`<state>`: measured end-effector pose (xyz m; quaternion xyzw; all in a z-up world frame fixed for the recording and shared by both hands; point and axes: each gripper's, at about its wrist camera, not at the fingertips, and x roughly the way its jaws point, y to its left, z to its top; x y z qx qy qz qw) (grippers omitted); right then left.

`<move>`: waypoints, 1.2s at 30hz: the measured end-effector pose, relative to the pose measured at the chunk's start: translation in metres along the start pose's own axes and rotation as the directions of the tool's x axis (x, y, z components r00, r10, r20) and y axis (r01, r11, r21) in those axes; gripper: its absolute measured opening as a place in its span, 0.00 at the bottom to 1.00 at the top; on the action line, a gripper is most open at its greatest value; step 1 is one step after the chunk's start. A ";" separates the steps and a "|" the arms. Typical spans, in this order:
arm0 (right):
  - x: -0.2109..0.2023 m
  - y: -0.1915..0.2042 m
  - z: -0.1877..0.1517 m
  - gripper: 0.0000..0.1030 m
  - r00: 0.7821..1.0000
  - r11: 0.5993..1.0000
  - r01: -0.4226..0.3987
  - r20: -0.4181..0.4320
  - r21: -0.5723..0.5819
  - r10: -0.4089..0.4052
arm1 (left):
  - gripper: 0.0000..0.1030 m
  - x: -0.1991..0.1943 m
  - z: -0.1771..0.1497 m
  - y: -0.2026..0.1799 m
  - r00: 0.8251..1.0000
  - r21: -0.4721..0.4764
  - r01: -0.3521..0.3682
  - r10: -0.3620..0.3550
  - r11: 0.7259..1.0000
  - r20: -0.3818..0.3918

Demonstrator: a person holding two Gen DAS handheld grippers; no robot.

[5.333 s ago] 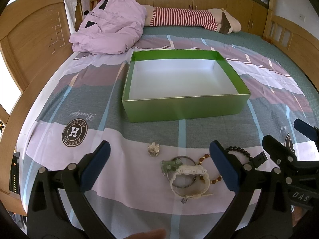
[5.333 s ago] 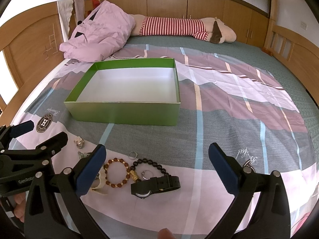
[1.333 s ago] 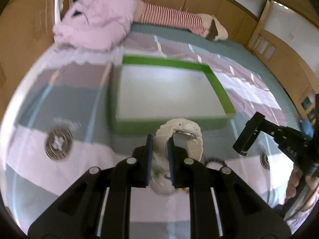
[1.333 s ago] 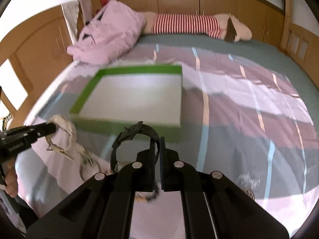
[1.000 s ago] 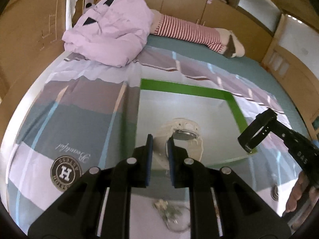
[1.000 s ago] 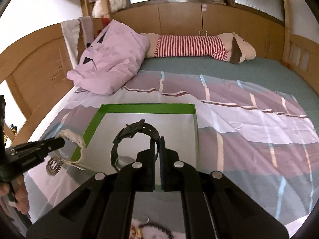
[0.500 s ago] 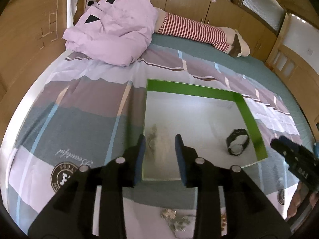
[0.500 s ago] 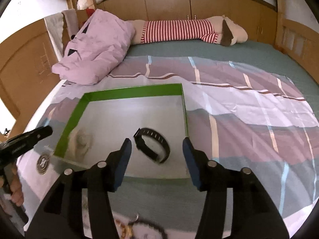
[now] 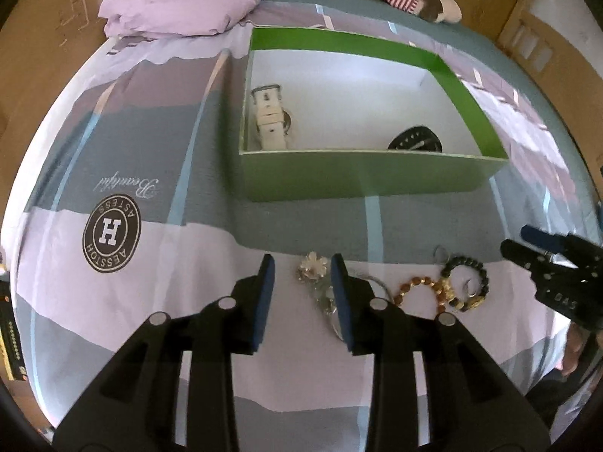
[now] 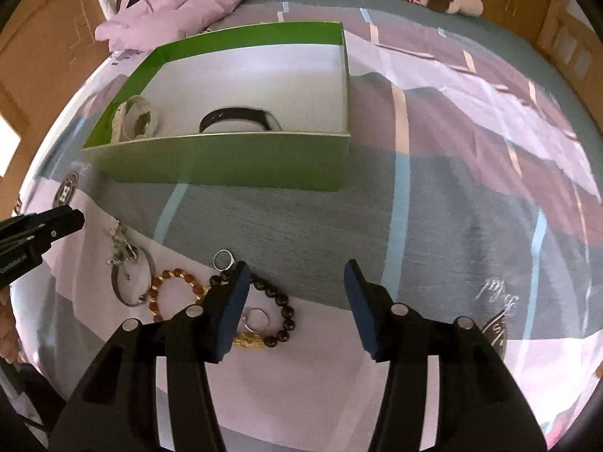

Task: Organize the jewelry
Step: 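Withdraw both tools from the box back over the jewelry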

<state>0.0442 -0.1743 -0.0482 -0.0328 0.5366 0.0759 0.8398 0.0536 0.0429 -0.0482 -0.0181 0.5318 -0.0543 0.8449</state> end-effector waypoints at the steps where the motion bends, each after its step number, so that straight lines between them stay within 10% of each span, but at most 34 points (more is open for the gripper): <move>1: 0.000 0.002 -0.001 0.51 1.000 1.000 0.004 -0.003 -0.015 -0.004 | 0.34 0.002 -0.001 -0.002 1.000 0.008 -0.004 0.004 1.000 -0.003; 9: 0.012 0.004 -0.008 0.54 0.999 0.998 0.009 -0.048 -0.058 -0.012 | 0.44 0.045 -0.010 -0.005 0.988 -0.028 0.058 -0.062 0.998 -0.145; 11: 0.015 0.004 -0.010 0.54 0.998 0.998 0.007 -0.058 -0.061 -0.010 | 0.27 0.053 -0.010 -0.001 0.985 -0.053 0.049 -0.056 0.997 -0.160; 14: 0.016 0.001 -0.010 0.54 0.998 0.998 0.013 -0.063 -0.058 -0.016 | 0.11 0.045 -0.006 0.010 0.987 -0.101 0.068 -0.081 0.993 -0.137; 23: 0.017 -0.009 -0.009 0.54 0.997 0.999 0.041 -0.058 -0.021 -0.043 | 0.11 -0.023 0.006 0.021 0.982 -0.089 0.181 -0.175 0.979 0.071; 31: 0.011 -0.009 -0.007 0.54 0.997 0.998 -0.059 -0.051 0.009 0.060 | 0.11 -0.024 0.000 0.016 0.985 -0.071 0.162 -0.157 0.984 0.071; 36: 0.037 0.001 -0.014 0.33 0.991 0.998 0.019 -0.128 -0.054 -0.026 | 0.11 -0.019 0.001 0.009 0.987 -0.051 0.151 -0.148 0.987 0.058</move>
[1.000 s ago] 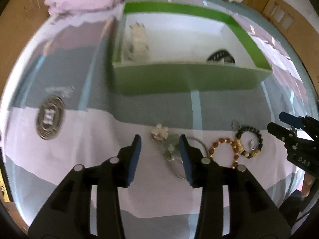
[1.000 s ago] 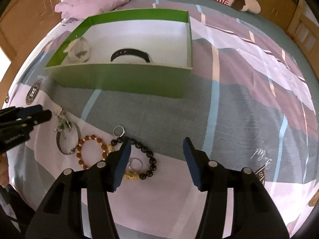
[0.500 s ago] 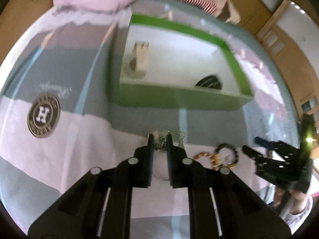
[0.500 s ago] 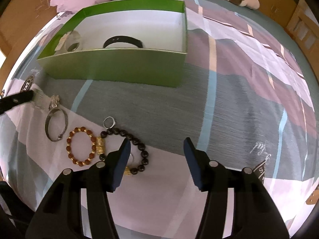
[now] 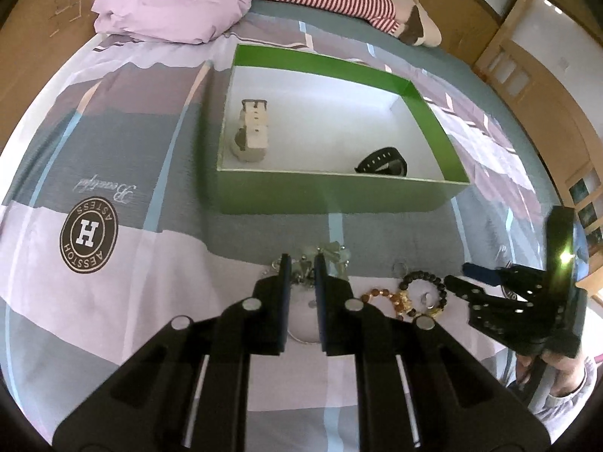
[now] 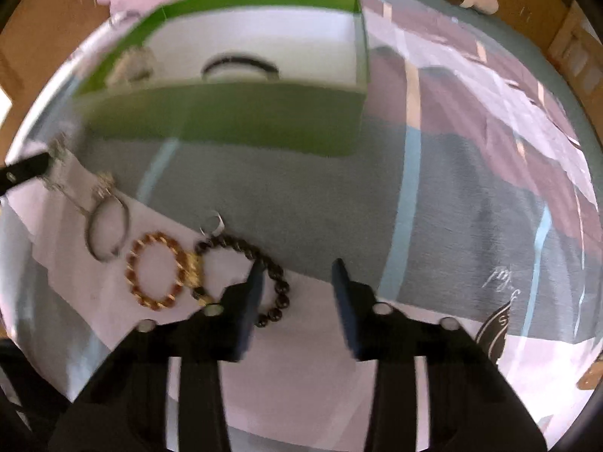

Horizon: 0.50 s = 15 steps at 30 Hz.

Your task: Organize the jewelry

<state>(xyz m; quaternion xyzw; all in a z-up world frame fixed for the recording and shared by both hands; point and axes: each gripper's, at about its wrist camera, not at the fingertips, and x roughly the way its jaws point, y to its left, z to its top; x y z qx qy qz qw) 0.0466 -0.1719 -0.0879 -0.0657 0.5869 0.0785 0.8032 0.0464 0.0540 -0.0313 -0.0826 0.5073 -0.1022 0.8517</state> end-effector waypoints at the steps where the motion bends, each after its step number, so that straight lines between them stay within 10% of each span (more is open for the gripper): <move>1: 0.004 0.002 0.000 0.33 1.000 1.000 0.001 -0.011 -0.002 -0.001 | 0.11 0.001 -0.001 -0.002 1.000 0.004 -0.001 0.001 1.000 -0.002; 5: 0.011 0.010 0.001 0.09 1.000 1.000 -0.003 -0.014 -0.025 0.002 | 0.11 0.004 -0.001 -0.005 1.000 0.016 -0.003 0.003 1.000 -0.009; 15: -0.042 -0.019 0.011 0.09 0.982 0.994 -0.077 0.176 0.076 0.063 | 0.11 0.004 -0.002 -0.006 1.000 0.025 -0.002 0.002 1.000 -0.007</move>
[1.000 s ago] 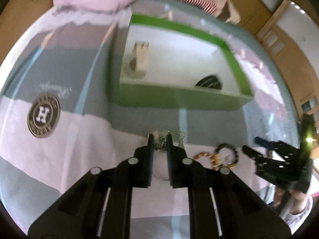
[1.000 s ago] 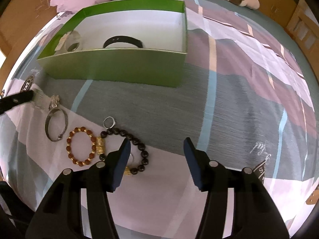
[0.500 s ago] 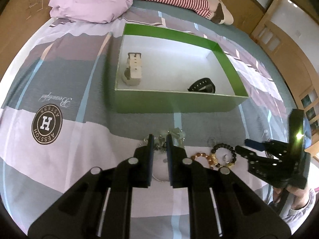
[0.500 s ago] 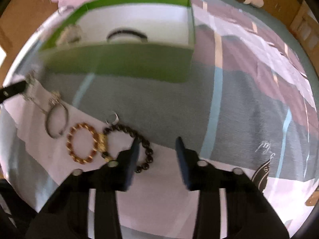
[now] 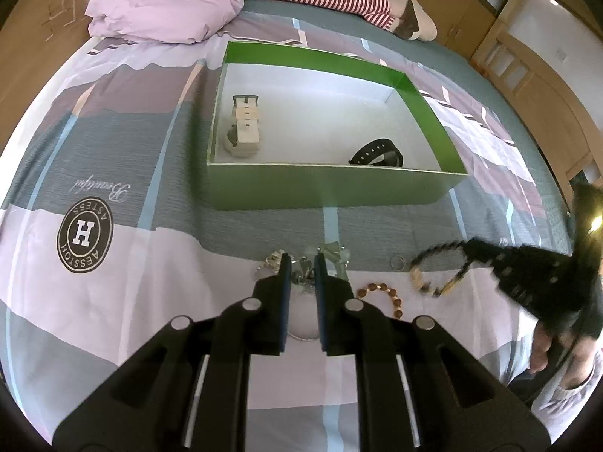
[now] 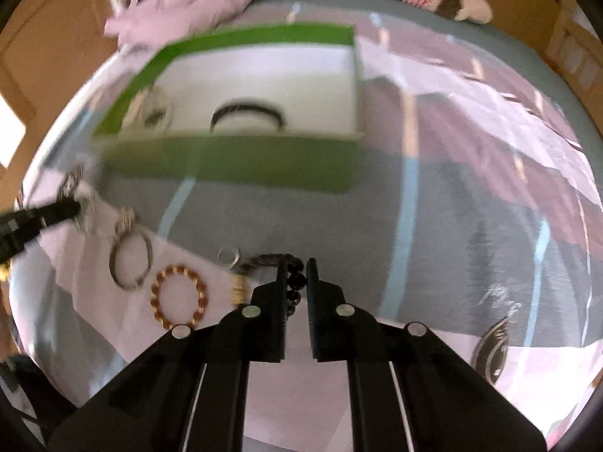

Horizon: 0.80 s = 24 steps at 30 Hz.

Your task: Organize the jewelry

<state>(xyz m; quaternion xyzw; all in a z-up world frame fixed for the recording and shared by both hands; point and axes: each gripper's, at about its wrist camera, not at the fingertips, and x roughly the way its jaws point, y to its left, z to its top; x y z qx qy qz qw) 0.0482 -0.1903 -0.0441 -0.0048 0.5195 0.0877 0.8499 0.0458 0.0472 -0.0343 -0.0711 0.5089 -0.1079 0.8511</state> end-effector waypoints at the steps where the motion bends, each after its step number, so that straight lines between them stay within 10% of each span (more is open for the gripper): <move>1: -0.005 -0.006 0.000 0.09 1.000 1.000 -0.005 0.014 0.013 0.005 | 0.11 0.000 0.000 -0.001 1.000 0.003 0.001 -0.001 1.000 -0.001; 9: -0.021 -0.014 0.006 0.09 0.992 0.993 -0.111 0.065 0.032 0.109 | 0.11 0.006 -0.003 -0.010 1.000 0.025 0.000 0.000 1.000 -0.015; 16: -0.001 -0.027 0.003 0.09 1.000 0.995 0.017 -0.005 0.095 -0.017 | 0.11 0.011 -0.006 -0.016 1.000 0.043 0.001 0.000 0.999 -0.029; 20: -0.004 -0.034 0.003 0.43 0.998 0.990 0.065 0.015 0.124 -0.067 | 0.11 0.012 -0.006 -0.017 0.999 0.048 0.008 -0.007 0.999 -0.031; 24: 0.001 -0.032 0.001 0.43 0.997 0.991 0.077 -0.009 0.106 -0.076 | 0.11 0.014 -0.006 -0.015 0.999 0.041 -0.001 0.002 0.999 -0.035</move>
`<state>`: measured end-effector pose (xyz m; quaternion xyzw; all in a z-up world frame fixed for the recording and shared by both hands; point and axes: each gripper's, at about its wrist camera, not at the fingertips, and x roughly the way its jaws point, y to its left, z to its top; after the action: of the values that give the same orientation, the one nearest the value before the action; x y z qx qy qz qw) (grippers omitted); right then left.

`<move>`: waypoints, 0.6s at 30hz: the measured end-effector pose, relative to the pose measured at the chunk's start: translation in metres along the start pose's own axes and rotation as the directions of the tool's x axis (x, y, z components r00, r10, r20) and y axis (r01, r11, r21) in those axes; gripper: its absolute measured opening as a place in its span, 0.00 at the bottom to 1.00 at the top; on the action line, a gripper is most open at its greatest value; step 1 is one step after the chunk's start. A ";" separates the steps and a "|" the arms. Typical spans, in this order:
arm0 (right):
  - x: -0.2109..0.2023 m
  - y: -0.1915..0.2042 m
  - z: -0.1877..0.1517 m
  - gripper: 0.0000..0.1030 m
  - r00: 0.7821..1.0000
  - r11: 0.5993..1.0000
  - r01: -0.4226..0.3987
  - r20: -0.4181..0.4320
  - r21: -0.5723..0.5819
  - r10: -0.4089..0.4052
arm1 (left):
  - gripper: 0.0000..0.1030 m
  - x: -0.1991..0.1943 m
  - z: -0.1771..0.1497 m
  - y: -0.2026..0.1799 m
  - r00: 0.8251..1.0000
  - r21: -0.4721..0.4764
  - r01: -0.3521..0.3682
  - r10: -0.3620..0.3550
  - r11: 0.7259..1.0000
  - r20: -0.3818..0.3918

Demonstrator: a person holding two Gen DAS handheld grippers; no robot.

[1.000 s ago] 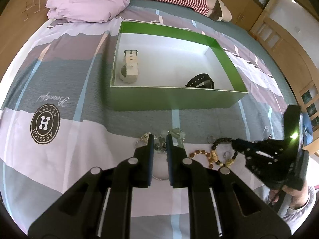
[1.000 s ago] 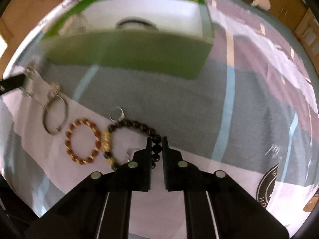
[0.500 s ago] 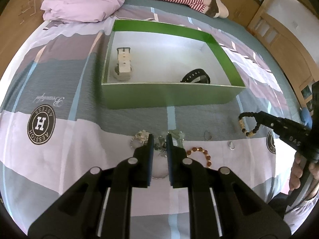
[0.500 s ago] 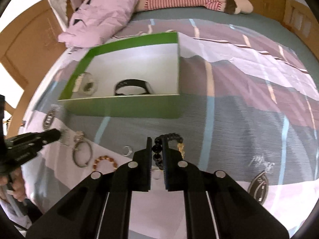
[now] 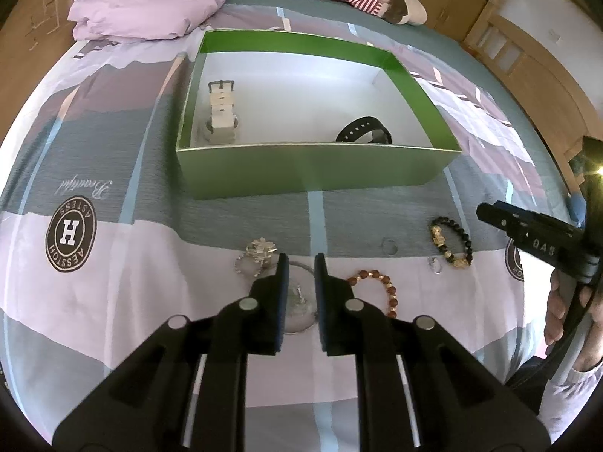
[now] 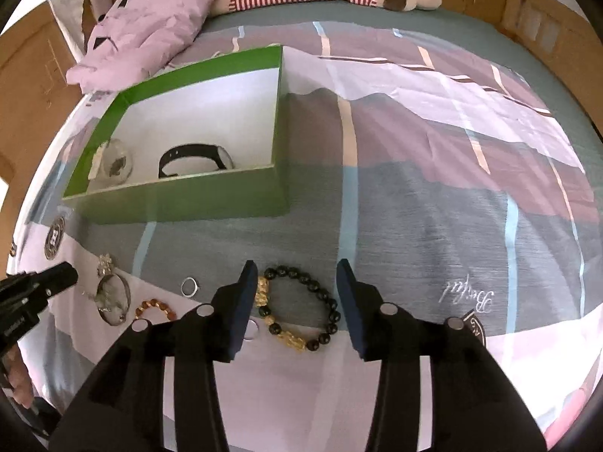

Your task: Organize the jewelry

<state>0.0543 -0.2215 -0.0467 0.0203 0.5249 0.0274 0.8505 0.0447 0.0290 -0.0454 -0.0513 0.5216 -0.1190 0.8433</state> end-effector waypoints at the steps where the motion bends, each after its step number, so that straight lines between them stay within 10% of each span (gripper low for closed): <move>1: 0.002 0.000 -0.001 0.43 1.000 1.000 0.000 -0.014 -0.001 0.000 | 0.11 0.001 0.000 0.001 1.000 -0.005 -0.002 0.002 1.000 -0.004; 18: 0.024 0.008 -0.012 0.43 0.992 0.999 0.016 -0.123 -0.036 -0.021 | 0.16 0.048 -0.013 0.009 0.980 -0.078 0.039 -0.053 0.996 -0.193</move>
<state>0.0539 -0.2123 -0.0729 -0.0013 0.5761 0.0300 0.8168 0.0551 0.0259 -0.0946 -0.0823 0.6043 -0.1236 0.7828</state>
